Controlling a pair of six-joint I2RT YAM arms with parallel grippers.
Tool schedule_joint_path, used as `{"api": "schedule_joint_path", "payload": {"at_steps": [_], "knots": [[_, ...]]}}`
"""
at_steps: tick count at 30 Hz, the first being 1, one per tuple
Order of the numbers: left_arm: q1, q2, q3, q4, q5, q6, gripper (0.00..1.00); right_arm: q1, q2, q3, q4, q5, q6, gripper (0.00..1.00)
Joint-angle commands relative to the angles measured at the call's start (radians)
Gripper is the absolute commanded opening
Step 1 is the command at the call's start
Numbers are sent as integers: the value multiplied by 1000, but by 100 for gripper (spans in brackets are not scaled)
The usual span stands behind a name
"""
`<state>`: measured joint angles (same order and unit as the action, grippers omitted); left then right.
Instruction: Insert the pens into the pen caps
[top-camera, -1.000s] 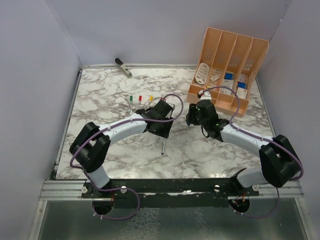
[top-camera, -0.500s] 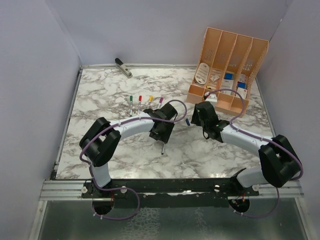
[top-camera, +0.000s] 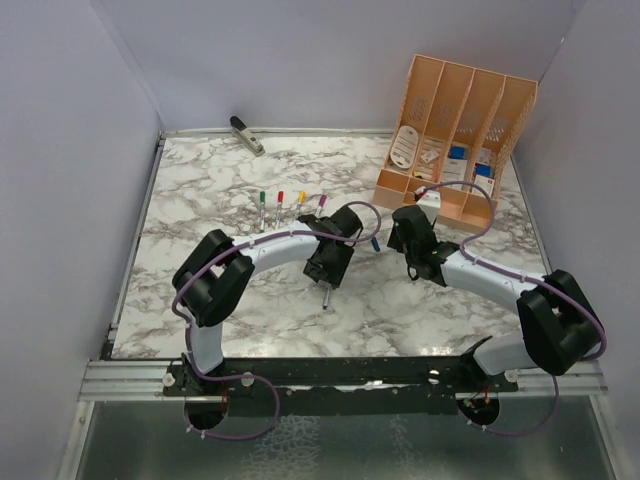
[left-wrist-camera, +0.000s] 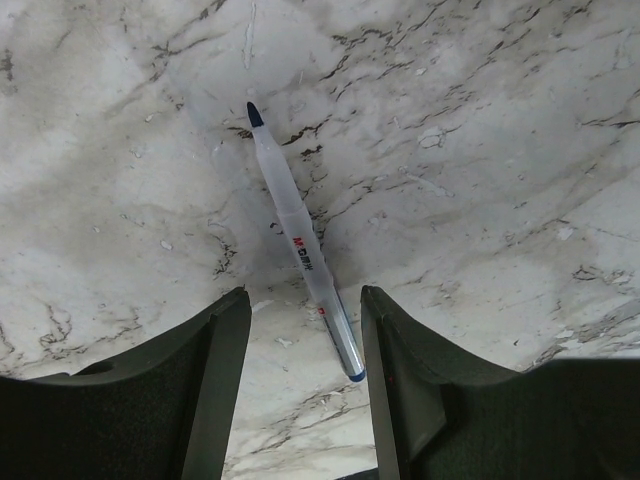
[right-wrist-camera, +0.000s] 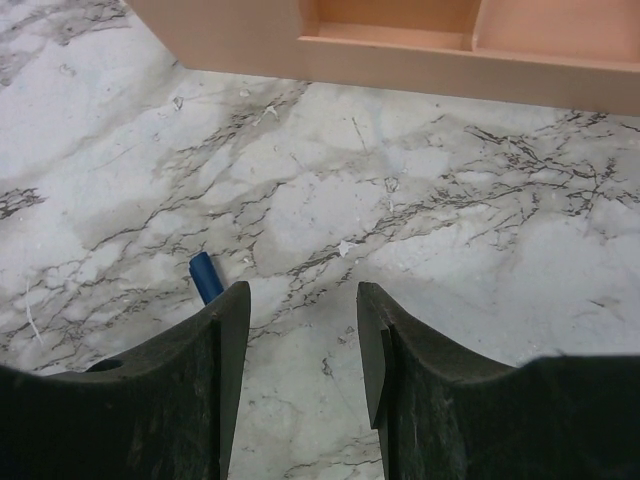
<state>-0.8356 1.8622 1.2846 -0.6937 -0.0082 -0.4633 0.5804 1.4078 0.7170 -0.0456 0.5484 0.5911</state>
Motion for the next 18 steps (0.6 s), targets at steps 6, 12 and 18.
{"api": "schedule_joint_path", "payload": {"at_steps": [6,12,18], "knots": [[-8,55,9,-99,35,-10,48,-9,-52,-5,-31,95,59,47],[-10,98,45,-138,68,7,45,-11,-65,-6,-34,111,72,47],[-13,139,65,-140,76,20,45,-10,-77,-21,-22,104,78,47]]}}
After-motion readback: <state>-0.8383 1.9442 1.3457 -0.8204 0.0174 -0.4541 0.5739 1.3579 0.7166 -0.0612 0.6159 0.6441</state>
